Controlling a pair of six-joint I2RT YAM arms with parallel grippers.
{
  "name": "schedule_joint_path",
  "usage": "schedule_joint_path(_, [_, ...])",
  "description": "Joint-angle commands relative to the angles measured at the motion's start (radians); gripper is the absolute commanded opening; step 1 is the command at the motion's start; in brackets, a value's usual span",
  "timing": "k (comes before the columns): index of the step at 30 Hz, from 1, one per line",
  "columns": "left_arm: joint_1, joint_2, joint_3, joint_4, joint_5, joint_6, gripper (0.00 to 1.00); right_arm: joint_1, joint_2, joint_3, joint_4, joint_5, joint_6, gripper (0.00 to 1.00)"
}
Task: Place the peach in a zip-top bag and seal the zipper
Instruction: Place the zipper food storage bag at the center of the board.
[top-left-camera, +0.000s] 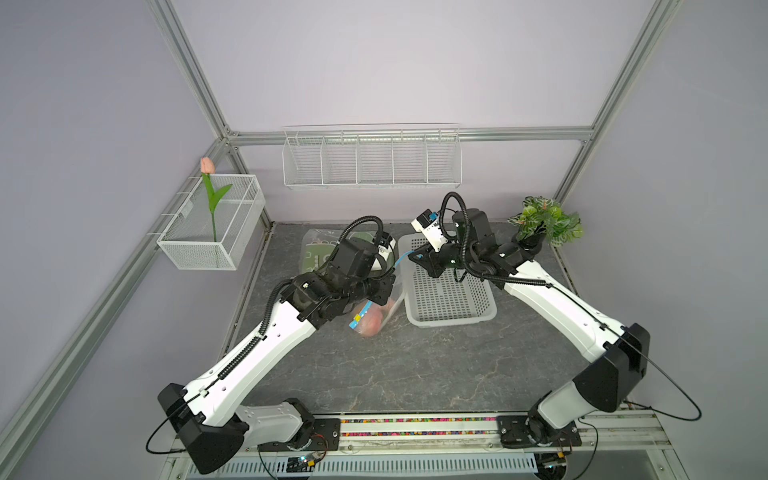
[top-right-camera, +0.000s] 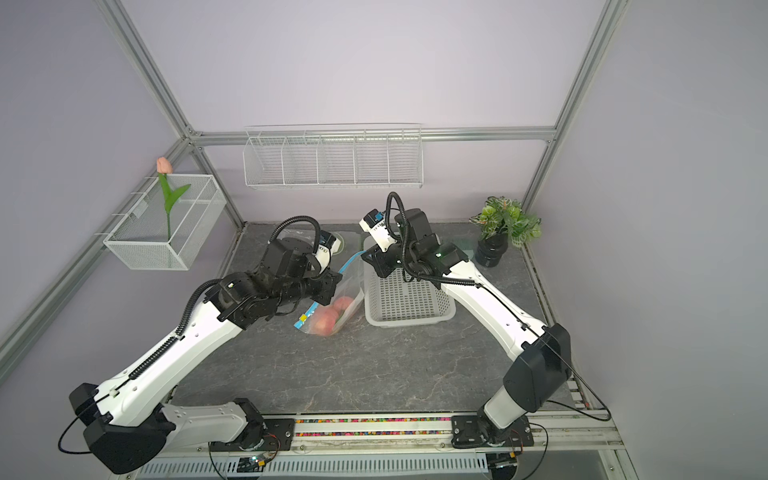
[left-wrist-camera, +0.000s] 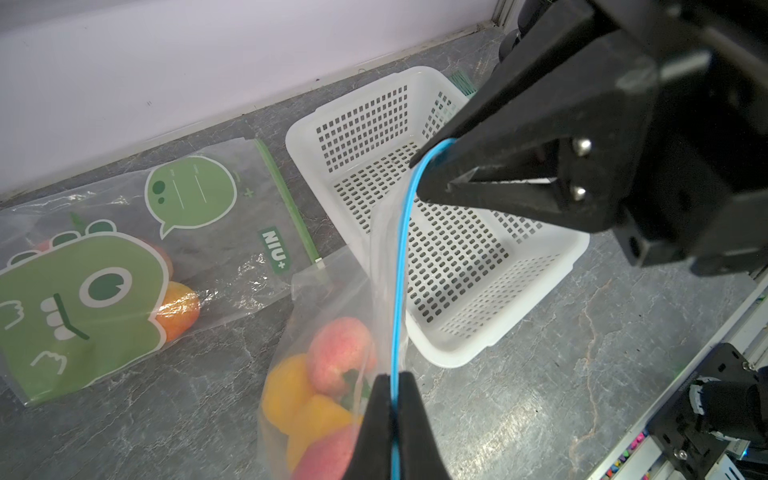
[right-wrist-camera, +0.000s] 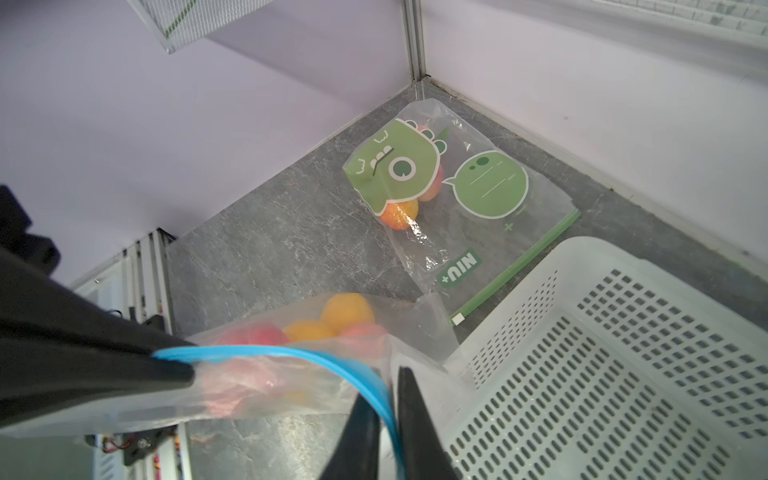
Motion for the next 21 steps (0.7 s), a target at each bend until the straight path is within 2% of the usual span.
schedule_joint_path(1, [0.004,-0.049,-0.026,0.004,-0.061,-0.012,0.0,0.006,-0.04,-0.03,0.042,0.005,0.0,0.48])
schedule_joint_path(2, [0.004,-0.064,-0.034,0.003,-0.091,-0.019,0.0,0.006,-0.048,-0.039,0.053,0.016,0.0,0.58])
schedule_joint_path(3, [0.004,-0.079,-0.039,0.0,-0.118,-0.023,0.0,0.007,-0.055,-0.053,0.067,0.029,-0.001,0.64])
schedule_joint_path(5, [0.005,-0.118,-0.053,-0.009,-0.175,-0.036,0.0,0.006,-0.081,-0.089,0.112,0.056,0.0,0.68])
schedule_joint_path(11, [0.004,-0.243,-0.092,-0.076,-0.37,-0.068,0.0,0.005,-0.175,-0.24,0.297,0.147,0.011,0.74])
schedule_joint_path(15, [0.005,-0.33,-0.124,-0.118,-0.564,-0.114,0.0,0.004,-0.196,-0.263,0.302,0.189,0.013,0.75])
schedule_joint_path(21, [0.004,-0.434,-0.157,-0.201,-0.865,-0.248,0.0,0.002,-0.194,-0.279,0.293,0.204,0.014,0.75])
